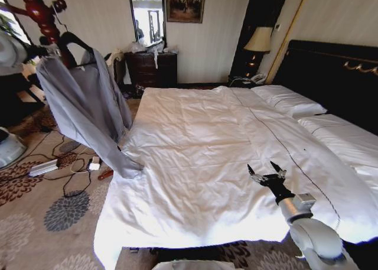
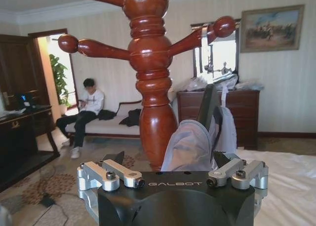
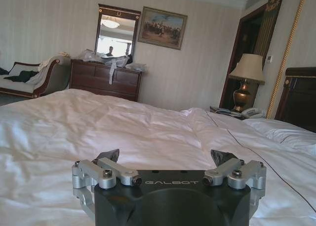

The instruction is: Pick up the clothes from the bed and hang them on the clothes hanger.

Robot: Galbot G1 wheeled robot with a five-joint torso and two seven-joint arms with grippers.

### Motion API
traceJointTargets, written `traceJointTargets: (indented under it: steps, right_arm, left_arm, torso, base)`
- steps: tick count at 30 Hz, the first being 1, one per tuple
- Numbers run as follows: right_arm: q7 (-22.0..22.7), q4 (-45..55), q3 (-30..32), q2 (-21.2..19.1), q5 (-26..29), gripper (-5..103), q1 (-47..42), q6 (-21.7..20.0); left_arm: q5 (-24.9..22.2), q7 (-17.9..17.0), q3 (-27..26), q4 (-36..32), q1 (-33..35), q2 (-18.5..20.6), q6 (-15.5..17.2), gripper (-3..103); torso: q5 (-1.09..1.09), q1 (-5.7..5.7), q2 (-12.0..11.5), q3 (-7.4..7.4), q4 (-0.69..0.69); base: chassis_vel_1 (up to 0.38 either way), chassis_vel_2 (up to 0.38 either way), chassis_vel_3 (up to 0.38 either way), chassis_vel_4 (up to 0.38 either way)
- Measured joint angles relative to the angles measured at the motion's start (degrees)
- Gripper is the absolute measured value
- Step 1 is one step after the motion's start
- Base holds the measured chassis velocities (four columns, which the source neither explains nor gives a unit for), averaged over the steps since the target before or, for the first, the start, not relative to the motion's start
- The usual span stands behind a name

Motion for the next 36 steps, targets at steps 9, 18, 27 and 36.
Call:
traceJointTargets:
  steps: [9, 18, 27, 36]
  right_arm:
    - [0.0, 0.0, 0.0, 0.0, 0.0, 100, 0.0, 0.0]
    - [0.0, 0.0, 0.0, 0.0, 0.0, 100, 0.0, 0.0]
    - [0.0, 0.0, 0.0, 0.0, 0.0, 100, 0.0, 0.0]
    - [0.0, 0.0, 0.0, 0.0, 0.0, 100, 0.0, 0.0]
  left_arm:
    - [-4.0, 2.9, -10.8, -11.8, 11.7, 8.7, -3.9, 100]
    - [-7.0, 13.0, -20.7, -26.4, 22.0, 19.7, -16.8, 100]
    - [-14.4, 12.3, -15.2, -40.8, 20.5, 27.6, -25.8, 100]
    - [-17.8, 7.9, -10.5, -50.0, 17.2, 31.4, -27.1, 100]
  torso:
    - [-0.02, 0.00, 0.0, 0.00, 0.02]
    - [0.00, -0.01, 0.0, -0.01, -0.01]
    - [0.01, -0.01, 0.0, -0.01, 0.00]
    - [0.01, -0.01, 0.0, -0.01, 0.04]
  base:
    - [0.000, 0.000, 0.000, 0.000]
    - [0.000, 0.000, 0.000, 0.000]
    - [0.000, 0.000, 0.000, 0.000]
    - [0.000, 0.000, 0.000, 0.000]
